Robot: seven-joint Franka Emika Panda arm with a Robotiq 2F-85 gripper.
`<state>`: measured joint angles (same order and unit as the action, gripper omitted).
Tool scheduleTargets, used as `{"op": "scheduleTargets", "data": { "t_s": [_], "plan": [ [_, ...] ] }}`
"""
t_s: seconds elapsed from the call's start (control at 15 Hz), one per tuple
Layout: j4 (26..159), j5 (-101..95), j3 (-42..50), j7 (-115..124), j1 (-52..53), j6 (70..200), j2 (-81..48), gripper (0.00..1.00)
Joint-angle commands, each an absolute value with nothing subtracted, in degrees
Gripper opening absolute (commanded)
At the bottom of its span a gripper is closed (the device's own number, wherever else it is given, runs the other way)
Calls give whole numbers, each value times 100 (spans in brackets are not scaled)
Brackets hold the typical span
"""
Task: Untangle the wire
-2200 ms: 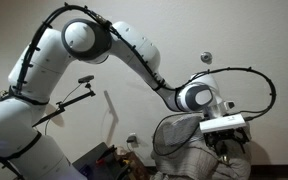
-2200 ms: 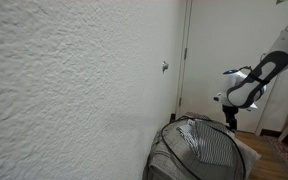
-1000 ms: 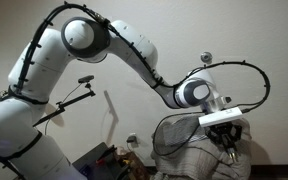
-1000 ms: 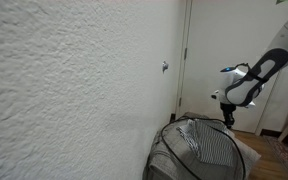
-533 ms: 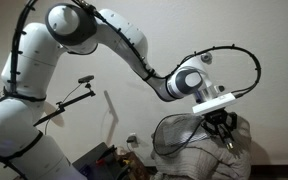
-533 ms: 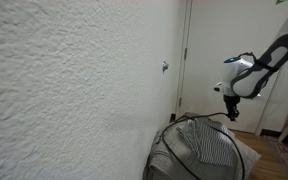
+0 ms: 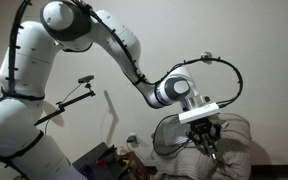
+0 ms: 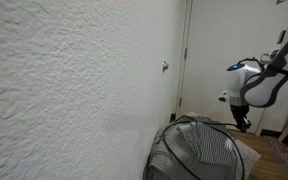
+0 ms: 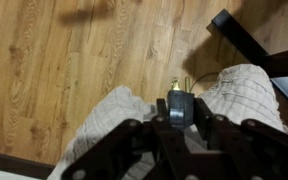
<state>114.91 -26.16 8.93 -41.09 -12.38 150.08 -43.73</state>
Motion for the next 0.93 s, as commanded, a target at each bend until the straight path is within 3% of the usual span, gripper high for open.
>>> {"op": "scheduleTargets", "data": {
  "t_s": [0.0,0.87],
  "plan": [
    [11974,-2898,1018,-3939,-1058,15157,-4273,8],
    [12143,-2946,912,-3835,-930,15839,-4852,8]
  ]
}}
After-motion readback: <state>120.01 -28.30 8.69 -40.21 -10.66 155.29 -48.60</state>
